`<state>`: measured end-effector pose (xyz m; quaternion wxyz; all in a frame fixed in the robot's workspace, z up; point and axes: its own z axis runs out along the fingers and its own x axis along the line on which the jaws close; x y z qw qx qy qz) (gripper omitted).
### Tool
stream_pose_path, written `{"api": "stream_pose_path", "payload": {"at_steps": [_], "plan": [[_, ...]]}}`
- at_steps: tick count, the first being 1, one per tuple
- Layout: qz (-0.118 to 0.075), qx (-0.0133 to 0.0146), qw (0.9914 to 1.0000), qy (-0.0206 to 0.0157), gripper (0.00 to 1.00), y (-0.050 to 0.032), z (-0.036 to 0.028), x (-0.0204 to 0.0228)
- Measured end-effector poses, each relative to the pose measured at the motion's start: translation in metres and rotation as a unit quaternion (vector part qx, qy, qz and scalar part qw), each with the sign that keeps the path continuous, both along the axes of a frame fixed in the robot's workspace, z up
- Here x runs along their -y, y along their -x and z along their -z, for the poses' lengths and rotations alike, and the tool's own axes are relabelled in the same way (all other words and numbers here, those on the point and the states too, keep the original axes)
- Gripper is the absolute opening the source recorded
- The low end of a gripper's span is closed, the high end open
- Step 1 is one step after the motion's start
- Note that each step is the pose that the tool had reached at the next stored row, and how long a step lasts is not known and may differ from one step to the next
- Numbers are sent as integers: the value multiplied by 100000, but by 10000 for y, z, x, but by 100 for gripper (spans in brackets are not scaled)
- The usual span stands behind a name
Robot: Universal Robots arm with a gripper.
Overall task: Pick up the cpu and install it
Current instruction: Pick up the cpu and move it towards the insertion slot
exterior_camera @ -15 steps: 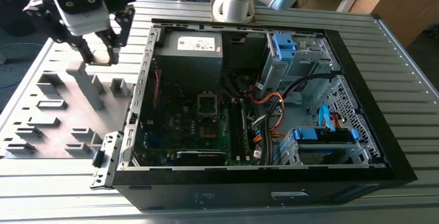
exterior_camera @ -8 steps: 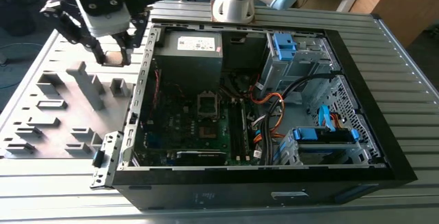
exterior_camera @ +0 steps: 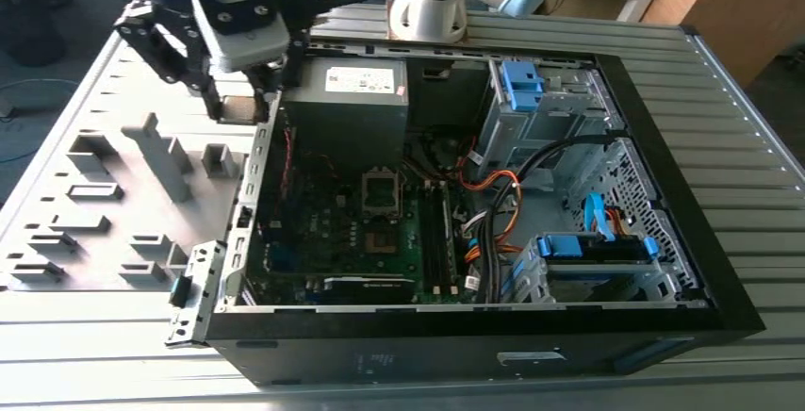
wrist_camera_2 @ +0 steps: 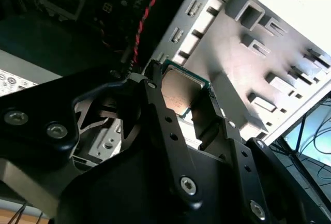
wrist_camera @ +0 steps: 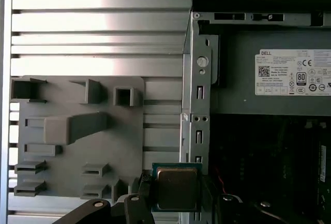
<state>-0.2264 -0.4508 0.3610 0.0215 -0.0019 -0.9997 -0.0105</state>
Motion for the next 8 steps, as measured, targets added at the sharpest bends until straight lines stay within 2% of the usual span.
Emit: {"api": "stream_pose_path", "payload": {"at_steps": [8], "plan": [[-4,-445,99999,-3,47,-288,2,19]]}}
